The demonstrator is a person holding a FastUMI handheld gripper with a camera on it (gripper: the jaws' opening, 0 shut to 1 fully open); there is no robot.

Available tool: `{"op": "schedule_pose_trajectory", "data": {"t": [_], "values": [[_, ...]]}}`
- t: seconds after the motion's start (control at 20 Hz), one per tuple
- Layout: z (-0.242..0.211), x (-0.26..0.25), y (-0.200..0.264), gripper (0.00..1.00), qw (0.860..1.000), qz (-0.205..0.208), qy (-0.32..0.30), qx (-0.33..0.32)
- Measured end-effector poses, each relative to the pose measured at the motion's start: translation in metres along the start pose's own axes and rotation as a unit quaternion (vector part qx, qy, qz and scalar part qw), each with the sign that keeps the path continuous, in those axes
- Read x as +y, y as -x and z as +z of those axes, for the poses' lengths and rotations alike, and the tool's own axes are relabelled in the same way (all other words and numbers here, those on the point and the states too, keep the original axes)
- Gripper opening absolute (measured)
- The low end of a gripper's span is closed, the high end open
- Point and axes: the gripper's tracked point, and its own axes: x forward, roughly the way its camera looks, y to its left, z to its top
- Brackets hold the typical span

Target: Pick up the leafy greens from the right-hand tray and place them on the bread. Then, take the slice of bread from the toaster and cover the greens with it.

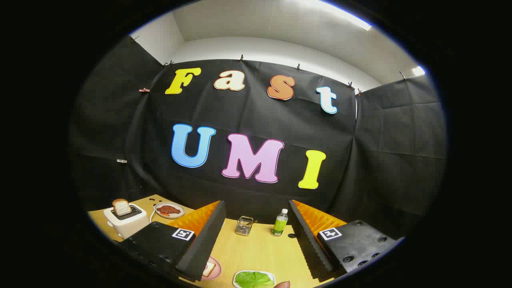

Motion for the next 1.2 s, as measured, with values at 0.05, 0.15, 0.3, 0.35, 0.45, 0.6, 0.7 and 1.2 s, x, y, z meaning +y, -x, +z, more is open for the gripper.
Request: {"op": "schedule_pose_trajectory", "data": {"t": [0.05, 0.15, 0.3, 0.35, 0.45, 0.6, 0.7, 1.2], "values": [[0.0, 0.0, 0.001, 0.97, 1.0, -0.001, 0.0, 0.0], [-0.001, -0.002, 0.003, 0.97, 1.0, -0.004, -0.002, 0.003], [-0.005, -0.008, 0.006, 0.97, 1.0, -0.008, -0.007, 0.008], [-0.006, -0.009, 0.006, 0.97, 1.0, -0.009, -0.009, 0.01], [-0.006, -0.014, 0.008, 0.97, 1.0, -0.013, -0.01, 0.01], [-0.006, -0.016, 0.008, 0.97, 1.0, -0.015, -0.011, 0.012], [-0.006, -0.015, 0.008, 0.97, 1.0, -0.014, -0.011, 0.012], [-0.102, -0.009, 0.006, 0.97, 0.99, 0.036, -0.002, 0.138]]}}
